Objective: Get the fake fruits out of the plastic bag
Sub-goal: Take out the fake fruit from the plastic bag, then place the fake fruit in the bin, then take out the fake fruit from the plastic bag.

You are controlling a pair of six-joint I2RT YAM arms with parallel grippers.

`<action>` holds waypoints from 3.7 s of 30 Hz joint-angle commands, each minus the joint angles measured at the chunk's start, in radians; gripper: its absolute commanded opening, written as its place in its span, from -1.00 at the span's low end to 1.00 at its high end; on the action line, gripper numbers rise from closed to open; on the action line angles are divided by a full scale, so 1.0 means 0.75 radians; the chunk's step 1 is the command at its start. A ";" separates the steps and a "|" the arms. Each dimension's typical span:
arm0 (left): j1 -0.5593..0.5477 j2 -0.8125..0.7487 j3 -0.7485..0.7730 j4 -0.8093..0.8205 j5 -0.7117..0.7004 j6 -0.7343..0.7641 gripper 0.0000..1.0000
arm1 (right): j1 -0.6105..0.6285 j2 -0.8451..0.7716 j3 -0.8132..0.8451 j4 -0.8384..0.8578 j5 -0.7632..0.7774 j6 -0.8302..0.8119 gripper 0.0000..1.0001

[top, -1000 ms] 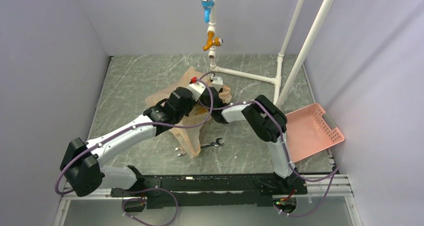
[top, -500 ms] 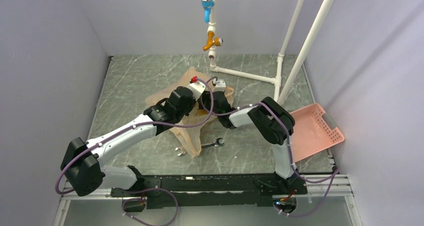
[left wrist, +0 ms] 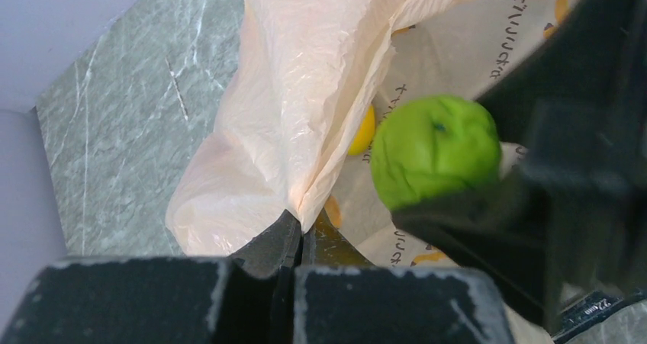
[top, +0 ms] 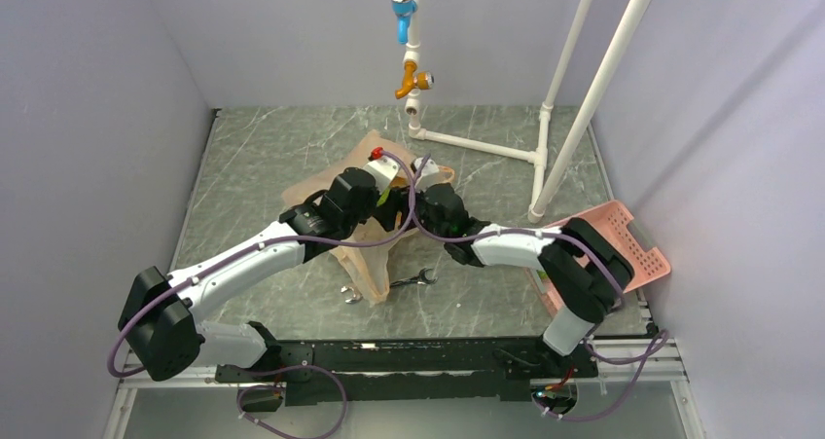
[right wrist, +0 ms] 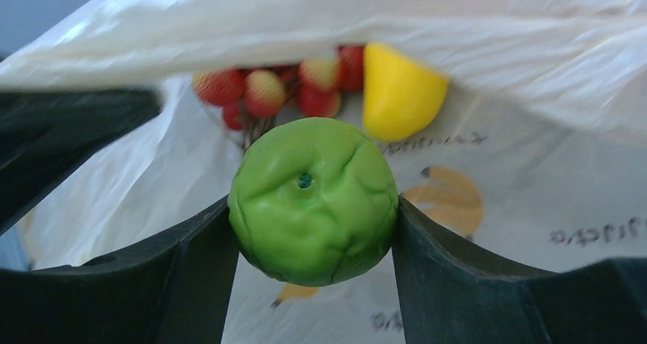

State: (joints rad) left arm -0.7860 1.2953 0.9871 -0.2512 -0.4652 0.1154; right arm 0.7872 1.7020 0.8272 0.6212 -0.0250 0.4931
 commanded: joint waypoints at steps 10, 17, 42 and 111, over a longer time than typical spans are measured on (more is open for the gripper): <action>-0.001 0.049 -0.021 0.074 -0.169 0.074 -1.00 | 0.224 -0.626 -0.217 -0.488 -0.014 0.057 -1.00; 0.025 0.017 -0.033 0.092 -0.104 0.036 -1.00 | 0.234 -1.190 -0.322 -0.924 0.246 0.011 -1.00; 0.248 0.033 0.222 0.000 0.271 -0.108 -1.00 | -0.551 -1.220 -0.202 -1.715 1.098 0.384 -1.00; 0.238 -0.078 0.159 0.025 0.351 0.068 -1.00 | -0.256 -1.112 -0.166 -1.002 0.152 -0.145 0.63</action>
State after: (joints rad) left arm -0.5892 1.3289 1.1385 -0.2955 -0.2787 0.0933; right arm 0.5125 0.8696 0.7715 -0.4210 0.4026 0.5415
